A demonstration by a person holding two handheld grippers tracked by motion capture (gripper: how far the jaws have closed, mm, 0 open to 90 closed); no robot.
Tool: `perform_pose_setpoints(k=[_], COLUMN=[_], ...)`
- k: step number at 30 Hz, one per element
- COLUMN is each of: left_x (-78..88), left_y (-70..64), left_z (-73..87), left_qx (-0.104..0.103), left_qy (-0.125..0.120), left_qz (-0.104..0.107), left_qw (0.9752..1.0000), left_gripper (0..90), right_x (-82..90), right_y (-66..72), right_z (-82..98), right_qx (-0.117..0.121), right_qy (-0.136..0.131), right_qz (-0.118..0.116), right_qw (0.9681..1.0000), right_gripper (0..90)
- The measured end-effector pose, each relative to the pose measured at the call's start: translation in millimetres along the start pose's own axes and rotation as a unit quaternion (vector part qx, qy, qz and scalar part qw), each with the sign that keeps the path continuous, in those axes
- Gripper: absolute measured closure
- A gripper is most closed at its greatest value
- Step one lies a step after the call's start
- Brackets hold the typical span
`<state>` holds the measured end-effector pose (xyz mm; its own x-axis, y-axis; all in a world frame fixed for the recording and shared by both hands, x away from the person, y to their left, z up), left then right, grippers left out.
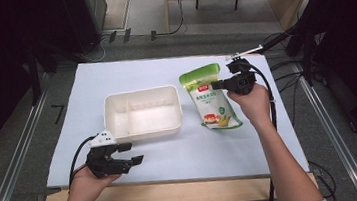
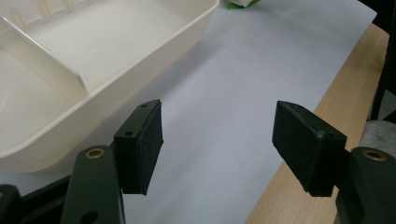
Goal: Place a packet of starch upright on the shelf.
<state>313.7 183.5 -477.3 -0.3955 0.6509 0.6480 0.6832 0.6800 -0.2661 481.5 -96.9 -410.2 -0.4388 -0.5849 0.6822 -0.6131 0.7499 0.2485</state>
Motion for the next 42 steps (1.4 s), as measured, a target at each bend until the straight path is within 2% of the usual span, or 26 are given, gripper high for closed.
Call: perform_pose_setpoints(k=[3,6,13,25,33,36,42], left_x=[-0.4,0.8,1.0,1.4,0.5,-0.3,-0.2], left_y=[-0.1,0.7,0.7,1.2,1.2,0.3,1.4], left_z=[-0.3,-0.5,-1.1,0.0,-1.7,-2.0,-2.3], left_qx=[0.002,0.000,0.002,0.004,0.007,0.004,0.006], left_qy=[-0.003,-0.003,-0.005,-0.004,-0.007,-0.006,-0.008], left_qz=[0.001,0.001,0.002,-0.001,0.003,0.006,0.006], left_qw=[1.0000,1.0000,1.0000,1.0000,0.9999,1.0000,0.9999], left_gripper=[34.1,34.1,34.1,34.1,34.1,34.1,34.0], right_x=[5.7,11.7,18.6,24.7,25.4,29.8,36.1], right_y=[7.5,10.0,11.8,28.6,33.9,39.9,45.8], right_z=[-5.3,-8.7,-9.1,-19.7,-32.2,-45.0,-63.0], right_qx=[0.011,0.024,0.016,0.037,0.043,0.055,0.053], right_qy=[-0.006,-0.011,-0.017,-0.029,-0.023,-0.022,-0.032], right_qz=[-0.001,0.011,0.003,-0.003,-0.002,0.001,-0.007], right_qw=[0.9999,0.9996,0.9997,0.9989,0.9988,0.9982,0.9980], right_gripper=[90.0,90.0,90.0,90.0,90.0,90.0,90.0])
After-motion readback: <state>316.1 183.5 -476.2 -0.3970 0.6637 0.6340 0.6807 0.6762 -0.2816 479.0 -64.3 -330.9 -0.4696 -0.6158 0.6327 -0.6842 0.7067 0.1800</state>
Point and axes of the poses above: each handheld gripper's, and its own axes: x roughly backward along the jaws, z roughly out of its underside, y roughly to its left, the point moved 10 cm from there along -x, roughly forward along the jaws, and after that the axes turned 4 degrees about x, right-handed, at the moved point
